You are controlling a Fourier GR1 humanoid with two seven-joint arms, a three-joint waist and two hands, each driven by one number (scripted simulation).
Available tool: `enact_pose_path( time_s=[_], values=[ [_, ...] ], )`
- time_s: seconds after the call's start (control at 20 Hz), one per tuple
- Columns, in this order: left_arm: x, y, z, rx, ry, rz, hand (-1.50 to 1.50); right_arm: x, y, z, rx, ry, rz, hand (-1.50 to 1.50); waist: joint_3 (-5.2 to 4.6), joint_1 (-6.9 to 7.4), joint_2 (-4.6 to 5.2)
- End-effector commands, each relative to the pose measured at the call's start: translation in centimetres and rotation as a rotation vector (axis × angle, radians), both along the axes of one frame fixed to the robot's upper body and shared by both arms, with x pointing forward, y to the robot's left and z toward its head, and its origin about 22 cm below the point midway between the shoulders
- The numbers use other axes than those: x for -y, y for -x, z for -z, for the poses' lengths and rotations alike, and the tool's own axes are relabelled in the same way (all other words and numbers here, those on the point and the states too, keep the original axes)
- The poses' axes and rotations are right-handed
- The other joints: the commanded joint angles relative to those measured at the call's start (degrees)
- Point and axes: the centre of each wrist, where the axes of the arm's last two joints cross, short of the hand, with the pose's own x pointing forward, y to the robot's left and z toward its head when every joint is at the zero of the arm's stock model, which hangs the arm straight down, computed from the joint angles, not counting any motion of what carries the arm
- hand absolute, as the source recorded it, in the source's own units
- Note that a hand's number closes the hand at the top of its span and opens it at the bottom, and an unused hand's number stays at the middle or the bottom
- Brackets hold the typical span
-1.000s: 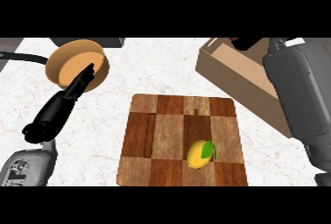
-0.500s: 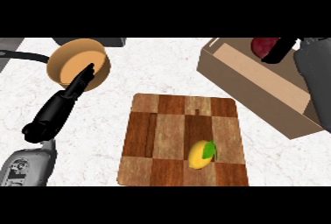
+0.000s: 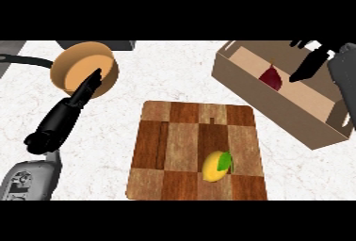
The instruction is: Pick the pear from the cutting board and place it in the cardboard box
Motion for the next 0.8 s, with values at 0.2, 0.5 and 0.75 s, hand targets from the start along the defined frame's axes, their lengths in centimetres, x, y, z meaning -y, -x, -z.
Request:
enact_pose_path(
  time_s=[0.2, 0.5, 0.75],
  values=[
    [-0.3, 0.6, 0.7, -0.01, 0.003, -0.002, 0.0, 0.9, -0.2, -1.3, 0.354, -0.703, 0.051, -1.5, 0.28, -0.29, -0.43],
    [-0.6, 0.3, 0.4, -0.012, 0.0, 0.013, 0.0, 5.3, 0.7, -0.1, 0.4, -1.035, 0.308, -1.5, 0.08, 0.17, 0.26],
    [0.9, -0.7, 0.0, -0.005, 0.007, 0.027, 0.0, 9.7, 2.3, -0.3, 0.489, -1.046, 0.362, -1.5, 0.03, 0.15, 0.31]
  ],
)
